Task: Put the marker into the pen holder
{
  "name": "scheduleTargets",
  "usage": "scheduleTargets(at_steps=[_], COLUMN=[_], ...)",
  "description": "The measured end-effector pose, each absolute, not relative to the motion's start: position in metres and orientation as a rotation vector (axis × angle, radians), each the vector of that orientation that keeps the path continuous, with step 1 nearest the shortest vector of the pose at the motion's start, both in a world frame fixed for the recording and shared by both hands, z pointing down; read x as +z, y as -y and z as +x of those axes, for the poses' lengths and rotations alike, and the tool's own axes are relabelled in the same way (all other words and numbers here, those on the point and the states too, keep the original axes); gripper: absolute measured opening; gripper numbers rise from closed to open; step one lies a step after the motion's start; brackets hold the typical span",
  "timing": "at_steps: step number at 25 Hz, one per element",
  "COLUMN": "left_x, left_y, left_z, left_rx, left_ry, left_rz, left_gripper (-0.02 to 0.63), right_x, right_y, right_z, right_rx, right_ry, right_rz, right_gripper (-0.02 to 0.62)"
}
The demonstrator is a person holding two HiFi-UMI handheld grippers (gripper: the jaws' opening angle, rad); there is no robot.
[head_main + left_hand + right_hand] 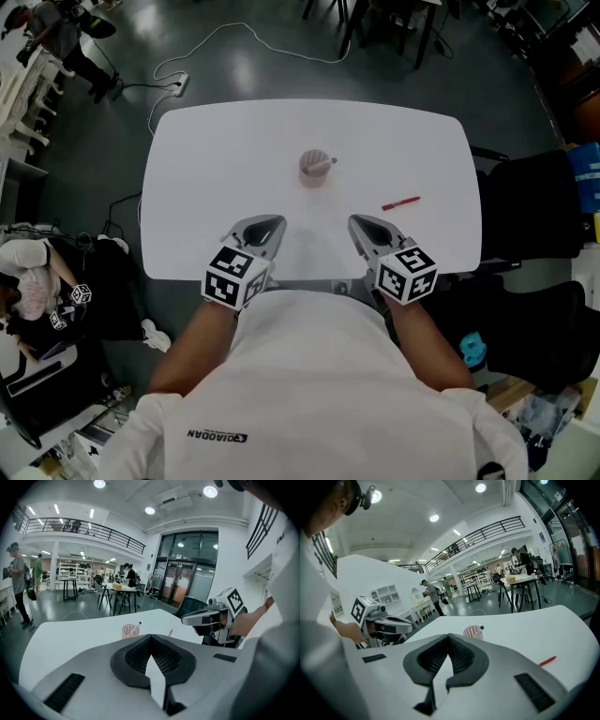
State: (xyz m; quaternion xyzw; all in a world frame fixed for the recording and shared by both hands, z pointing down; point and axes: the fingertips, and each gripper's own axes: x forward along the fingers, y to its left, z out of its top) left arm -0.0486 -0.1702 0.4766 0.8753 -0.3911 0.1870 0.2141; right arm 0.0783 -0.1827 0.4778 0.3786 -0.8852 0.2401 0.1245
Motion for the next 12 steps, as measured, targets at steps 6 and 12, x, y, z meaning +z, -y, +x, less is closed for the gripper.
scheduleTargets(at_steps=[6, 12], left_x=[0.4777, 0.4783], left_y=[0.1708, 0.1711], left_z=[-0.0476, -0.0482], left_rx=[0.527, 0.516], left_ry=[1.084, 1.081], left_rz=[2.433, 2.422], left_gripper=[0.026, 0.026], right_x=[0.4809, 0.4807], right_y=[0.1826, 0.1785], right_z=[0.0730, 0.0699], right_rx=[0.714, 0.699], right_ry=[2.572, 2.574], right_rz=[1.082, 1.061], right_gripper=[0.018, 0.018])
